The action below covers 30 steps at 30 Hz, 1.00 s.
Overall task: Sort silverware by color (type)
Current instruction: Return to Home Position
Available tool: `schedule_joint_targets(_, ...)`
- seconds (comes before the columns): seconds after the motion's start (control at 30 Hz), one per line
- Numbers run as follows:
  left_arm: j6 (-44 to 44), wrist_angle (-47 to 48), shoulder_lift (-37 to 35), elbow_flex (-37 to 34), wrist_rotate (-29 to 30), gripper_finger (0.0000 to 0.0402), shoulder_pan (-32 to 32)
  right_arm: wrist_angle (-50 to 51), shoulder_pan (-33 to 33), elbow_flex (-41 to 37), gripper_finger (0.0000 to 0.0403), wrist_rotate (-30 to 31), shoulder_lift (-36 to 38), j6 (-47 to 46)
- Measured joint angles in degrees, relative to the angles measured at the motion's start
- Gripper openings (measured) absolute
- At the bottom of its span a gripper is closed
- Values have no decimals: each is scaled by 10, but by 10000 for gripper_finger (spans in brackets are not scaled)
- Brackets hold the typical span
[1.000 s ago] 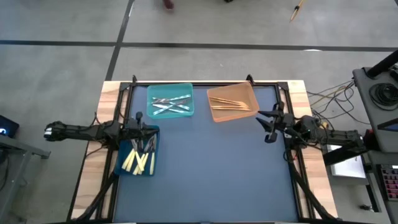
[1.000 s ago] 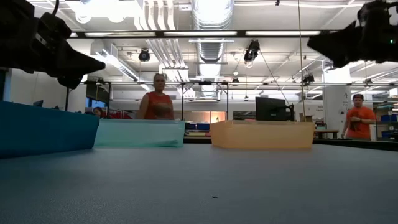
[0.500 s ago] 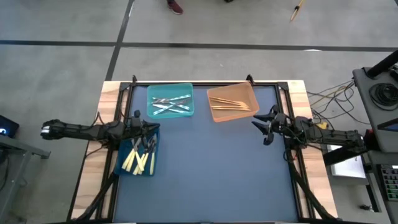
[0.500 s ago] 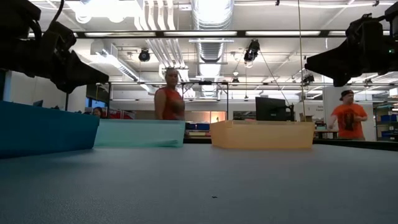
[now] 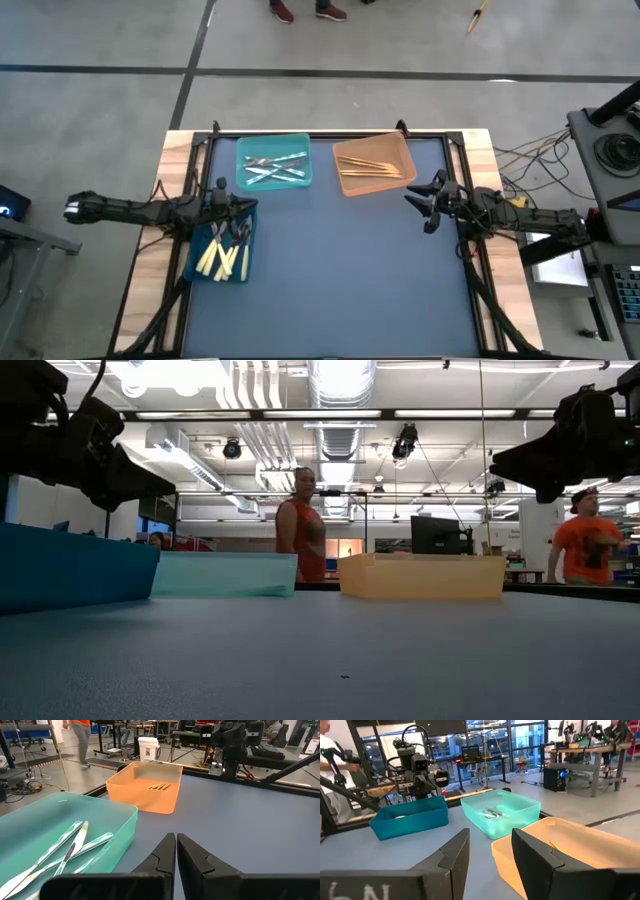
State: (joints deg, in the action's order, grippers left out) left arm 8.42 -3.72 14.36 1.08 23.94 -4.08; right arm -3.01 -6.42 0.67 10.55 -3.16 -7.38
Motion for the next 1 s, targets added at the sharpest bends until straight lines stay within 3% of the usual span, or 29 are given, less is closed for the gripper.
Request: schedule_joint_targets(1.0,0,-1,3,1,-1,0,0,0,0,0,137,0,0,19)
